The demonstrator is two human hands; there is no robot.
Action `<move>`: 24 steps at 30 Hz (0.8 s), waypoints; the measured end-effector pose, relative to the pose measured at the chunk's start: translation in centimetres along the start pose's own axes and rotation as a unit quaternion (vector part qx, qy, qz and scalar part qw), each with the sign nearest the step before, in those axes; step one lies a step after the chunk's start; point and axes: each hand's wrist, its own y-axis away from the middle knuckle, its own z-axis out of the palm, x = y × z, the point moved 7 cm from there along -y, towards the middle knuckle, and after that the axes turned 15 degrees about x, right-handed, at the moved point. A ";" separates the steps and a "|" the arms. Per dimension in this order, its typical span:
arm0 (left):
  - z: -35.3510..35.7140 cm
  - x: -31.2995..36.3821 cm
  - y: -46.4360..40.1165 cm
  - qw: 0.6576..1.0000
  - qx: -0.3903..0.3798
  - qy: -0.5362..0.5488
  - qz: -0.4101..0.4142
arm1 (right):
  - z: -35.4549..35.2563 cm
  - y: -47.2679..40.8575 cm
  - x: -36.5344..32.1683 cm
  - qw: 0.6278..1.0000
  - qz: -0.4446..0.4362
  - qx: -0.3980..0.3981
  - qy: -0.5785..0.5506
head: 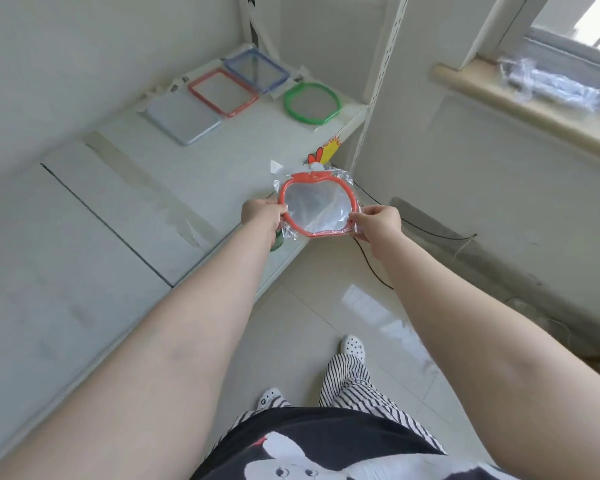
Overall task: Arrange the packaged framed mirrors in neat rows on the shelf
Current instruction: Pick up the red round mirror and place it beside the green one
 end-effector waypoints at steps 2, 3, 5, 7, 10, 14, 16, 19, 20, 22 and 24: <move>1.2 0.7 -1.1 1.000 0.026 0.002 -0.001 | 1.0 -2.2 -1.3 1.000 -0.012 -0.020 0.016; 1.8 1.0 -1.5 0.999 0.041 0.004 -0.003 | 1.4 -3.4 -2.0 0.999 -0.019 -0.030 0.024; 3.2 1.6 -2.1 0.998 0.066 0.011 -0.013 | 2.2 -5.7 -3.6 0.998 -0.028 -0.056 0.028; 4.6 2.1 -2.5 0.996 0.080 0.020 -0.023 | 2.9 -8.0 -5.2 0.996 -0.036 -0.079 0.033; 5.8 2.4 -2.9 0.994 0.099 0.035 -0.033 | 4.0 -10.5 -7.0 0.990 -0.053 -0.119 0.058; 5.7 2.6 -3.9 0.989 0.127 0.057 -0.051 | 6.3 -12.0 -8.5 0.981 -0.068 -0.160 0.087; 5.5 3.2 -4.9 0.986 0.138 0.073 -0.058 | 7.7 -12.5 -9.3 0.978 -0.073 -0.169 0.095; 5.5 4.4 -6.7 0.982 0.152 0.095 -0.063 | 10.0 -13.3 -11.1 0.974 -0.097 -0.179 0.096; 5.5 4.8 -7.5 0.981 0.157 0.098 -0.063 | 10.9 -13.6 -11.7 0.974 -0.104 -0.180 0.095; 5.4 5.3 -9.3 0.978 0.172 0.100 -0.060 | 12.7 -14.2 -12.8 0.972 -0.117 -0.178 0.102; 5.2 6.0 -11.3 0.975 0.187 0.107 -0.061 | 14.8 -14.6 -13.9 0.970 -0.120 -0.180 0.112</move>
